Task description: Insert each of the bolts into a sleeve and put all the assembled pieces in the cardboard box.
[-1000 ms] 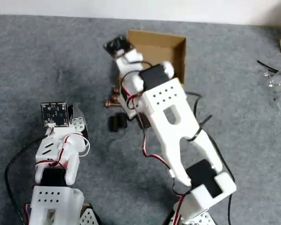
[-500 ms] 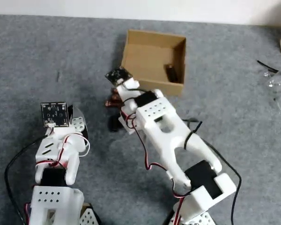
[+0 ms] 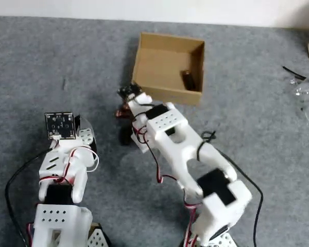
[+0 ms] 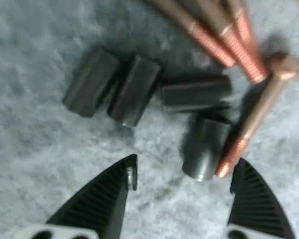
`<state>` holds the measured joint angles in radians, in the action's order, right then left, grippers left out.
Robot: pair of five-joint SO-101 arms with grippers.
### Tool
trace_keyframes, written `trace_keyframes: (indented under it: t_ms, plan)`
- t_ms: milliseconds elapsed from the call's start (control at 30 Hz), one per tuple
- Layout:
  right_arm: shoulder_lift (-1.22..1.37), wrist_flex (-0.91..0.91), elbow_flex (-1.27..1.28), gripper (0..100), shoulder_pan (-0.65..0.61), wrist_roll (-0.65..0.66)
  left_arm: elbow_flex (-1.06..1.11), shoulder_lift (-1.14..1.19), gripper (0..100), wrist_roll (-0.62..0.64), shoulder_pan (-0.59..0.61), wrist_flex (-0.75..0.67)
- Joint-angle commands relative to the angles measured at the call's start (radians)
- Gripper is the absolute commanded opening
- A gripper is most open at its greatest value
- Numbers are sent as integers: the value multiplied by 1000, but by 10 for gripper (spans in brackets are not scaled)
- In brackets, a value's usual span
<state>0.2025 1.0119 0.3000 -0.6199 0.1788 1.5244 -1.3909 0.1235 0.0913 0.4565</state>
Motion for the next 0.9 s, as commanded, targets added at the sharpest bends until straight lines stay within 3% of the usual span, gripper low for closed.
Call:
trace_keyframes:
  t_ms: [0,233,433,867]
  plan:
    - [30,-19,-59,274,-4,-9,-7,-8,5,-5,-13,-23]
    - [50,-25,-76,268,-2,-9,-7,-13,5,-5,-13,-23]
    - [50,-64,-74,120,44,-9,-7,-13,5,-5,-13,-23]
    - [50,-139,-70,70,128,-5,-7,-10,5,-5,-15,-23]
